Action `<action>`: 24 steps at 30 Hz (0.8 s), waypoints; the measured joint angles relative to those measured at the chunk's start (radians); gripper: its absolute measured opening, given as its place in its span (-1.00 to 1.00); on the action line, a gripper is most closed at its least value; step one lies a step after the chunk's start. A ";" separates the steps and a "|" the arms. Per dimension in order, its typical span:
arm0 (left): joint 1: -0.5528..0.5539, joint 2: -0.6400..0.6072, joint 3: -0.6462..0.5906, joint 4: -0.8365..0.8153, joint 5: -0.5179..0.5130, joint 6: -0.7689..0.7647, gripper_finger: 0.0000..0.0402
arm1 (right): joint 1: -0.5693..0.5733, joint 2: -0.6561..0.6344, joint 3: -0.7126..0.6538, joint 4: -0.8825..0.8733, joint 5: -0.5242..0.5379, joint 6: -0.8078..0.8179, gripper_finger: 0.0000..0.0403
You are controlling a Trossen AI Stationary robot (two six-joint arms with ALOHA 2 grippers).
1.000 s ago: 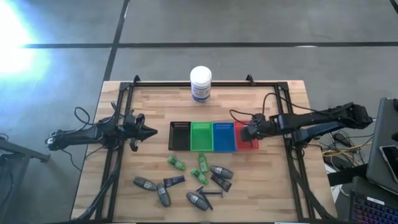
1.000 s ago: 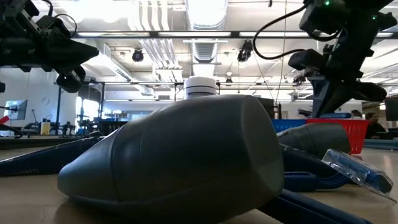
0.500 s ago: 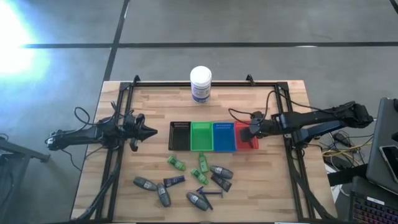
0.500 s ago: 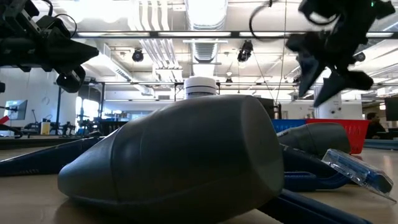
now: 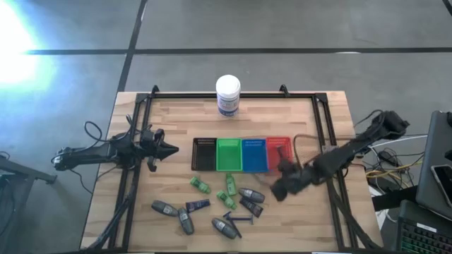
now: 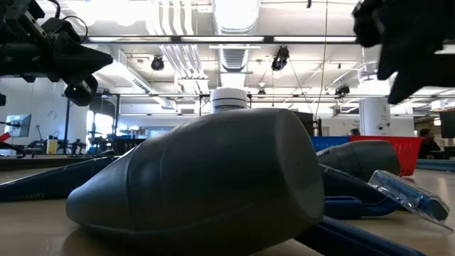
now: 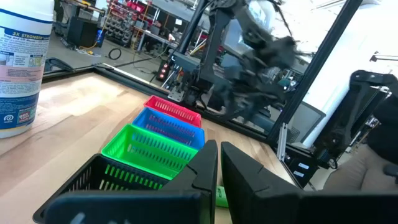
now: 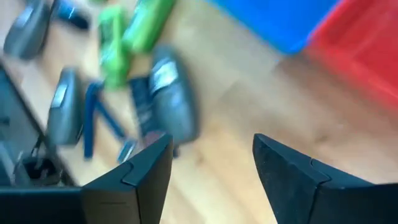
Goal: Pick & Place Travel size toiletries
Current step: Put the blue razor into the red basket
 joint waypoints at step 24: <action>0.000 0.000 0.000 0.000 0.000 0.000 -0.87 | 0.123 0.706 0.697 -0.041 -0.038 -0.917 0.45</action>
